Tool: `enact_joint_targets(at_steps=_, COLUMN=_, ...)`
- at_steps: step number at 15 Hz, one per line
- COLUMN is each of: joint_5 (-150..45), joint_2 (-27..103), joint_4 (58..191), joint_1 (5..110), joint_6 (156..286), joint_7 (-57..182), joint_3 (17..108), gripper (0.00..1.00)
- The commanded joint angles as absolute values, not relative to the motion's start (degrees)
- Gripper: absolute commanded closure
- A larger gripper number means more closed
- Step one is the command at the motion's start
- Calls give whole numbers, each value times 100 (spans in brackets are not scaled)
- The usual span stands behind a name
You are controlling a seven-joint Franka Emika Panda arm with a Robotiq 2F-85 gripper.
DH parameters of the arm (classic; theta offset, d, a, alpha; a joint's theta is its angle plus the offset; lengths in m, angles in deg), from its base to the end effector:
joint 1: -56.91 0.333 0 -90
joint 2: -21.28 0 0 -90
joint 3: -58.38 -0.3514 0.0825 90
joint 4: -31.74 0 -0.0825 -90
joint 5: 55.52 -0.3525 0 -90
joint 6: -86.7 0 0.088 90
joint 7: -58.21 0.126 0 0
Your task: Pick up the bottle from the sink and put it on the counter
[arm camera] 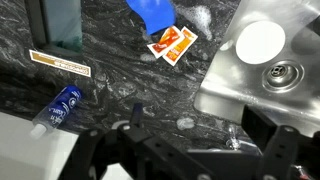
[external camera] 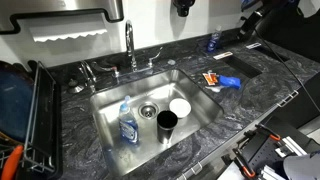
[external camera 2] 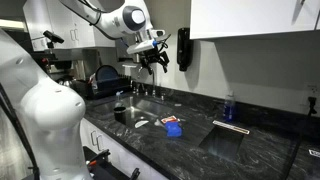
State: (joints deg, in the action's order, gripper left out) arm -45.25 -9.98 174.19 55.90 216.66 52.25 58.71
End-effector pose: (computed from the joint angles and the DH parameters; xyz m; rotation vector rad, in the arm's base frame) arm 0.3705 -0.0161 0.5353 2.9216 0.2542 0.4691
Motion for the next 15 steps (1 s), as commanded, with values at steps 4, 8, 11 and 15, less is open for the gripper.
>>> enact_joint_targets(at_steps=4, joint_5=-4524, joint_2=-997, joint_4=17411, joint_1=5597, joint_6=21655, joint_7=5228, joint_3=5876, gripper=0)
enact_joint_targets(at_steps=8, joint_5=-5014, joint_2=-840, joint_4=17681, joint_1=6088, joint_6=21840, joint_7=4691, joint_3=5988, gripper=0)
enact_joint_targets(at_steps=11, joint_5=-5674, joint_2=-740, joint_4=17854, joint_1=6560, joint_6=22024, joint_7=4138, joint_3=6085, gripper=0)
enact_joint_targets(at_steps=15, joint_5=-6984, joint_2=-744, joint_4=18063, joint_1=7343, joint_6=22440, joint_7=3339, joint_3=6243, gripper=0)
